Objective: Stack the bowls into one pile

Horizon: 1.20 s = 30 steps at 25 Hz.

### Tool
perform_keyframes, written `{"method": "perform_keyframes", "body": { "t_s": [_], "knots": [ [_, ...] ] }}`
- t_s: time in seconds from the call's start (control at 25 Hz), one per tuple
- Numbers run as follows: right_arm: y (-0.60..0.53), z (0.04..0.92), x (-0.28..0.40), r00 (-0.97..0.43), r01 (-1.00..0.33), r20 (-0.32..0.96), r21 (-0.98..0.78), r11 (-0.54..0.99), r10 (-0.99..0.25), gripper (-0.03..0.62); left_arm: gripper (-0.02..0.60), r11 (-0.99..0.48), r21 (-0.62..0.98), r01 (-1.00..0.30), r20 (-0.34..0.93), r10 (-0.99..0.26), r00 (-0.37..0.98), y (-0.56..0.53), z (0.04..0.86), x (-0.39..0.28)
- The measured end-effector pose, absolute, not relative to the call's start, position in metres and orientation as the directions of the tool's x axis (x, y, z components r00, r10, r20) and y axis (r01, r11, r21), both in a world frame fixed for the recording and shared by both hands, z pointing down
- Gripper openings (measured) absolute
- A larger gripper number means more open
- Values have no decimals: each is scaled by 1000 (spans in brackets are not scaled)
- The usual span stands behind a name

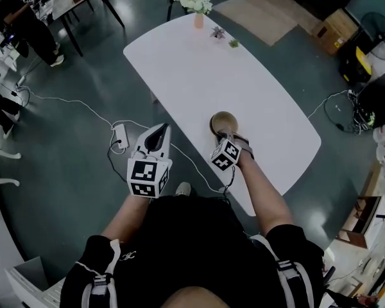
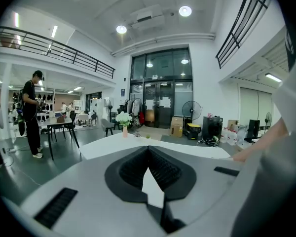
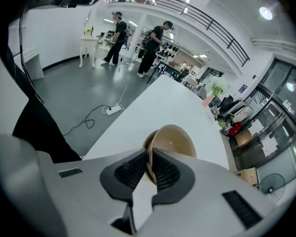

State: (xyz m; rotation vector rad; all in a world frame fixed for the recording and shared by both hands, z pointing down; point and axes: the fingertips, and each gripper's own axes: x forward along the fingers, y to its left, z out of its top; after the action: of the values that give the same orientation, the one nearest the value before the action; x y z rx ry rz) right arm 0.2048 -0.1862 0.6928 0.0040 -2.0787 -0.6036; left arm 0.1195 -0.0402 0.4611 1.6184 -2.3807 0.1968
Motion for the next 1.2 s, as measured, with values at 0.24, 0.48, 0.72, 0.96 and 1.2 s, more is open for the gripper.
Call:
{"method": "perform_keyframes", "body": {
  "t_s": [0.24, 0.48, 0.72, 0.96, 1.2],
  "knots": [
    [-182, 689, 201, -583, 172, 793, 335, 926, -179, 98, 14, 367, 27, -930, 281, -895, -346, -38, 460, 121],
    [-179, 637, 202, -733, -2, 670, 173, 985, -119, 107, 13, 334, 27, -942, 262, -912, -316, -44, 449, 130],
    [-211, 521, 233, -883, -324, 333, 77, 943, -330, 17, 14, 268, 17, -963, 219, -941, -258, -64, 427, 148],
    [-242, 419, 305, -794, -605, 42, 51, 795, -607, 12, 13, 188, 15, -982, 186, -965, -182, -91, 414, 176],
    [-251, 378, 368, -709, -705, -56, 51, 707, -703, 12, 14, 112, 17, -994, 166, -980, -107, -127, 405, 205]
  ]
}}
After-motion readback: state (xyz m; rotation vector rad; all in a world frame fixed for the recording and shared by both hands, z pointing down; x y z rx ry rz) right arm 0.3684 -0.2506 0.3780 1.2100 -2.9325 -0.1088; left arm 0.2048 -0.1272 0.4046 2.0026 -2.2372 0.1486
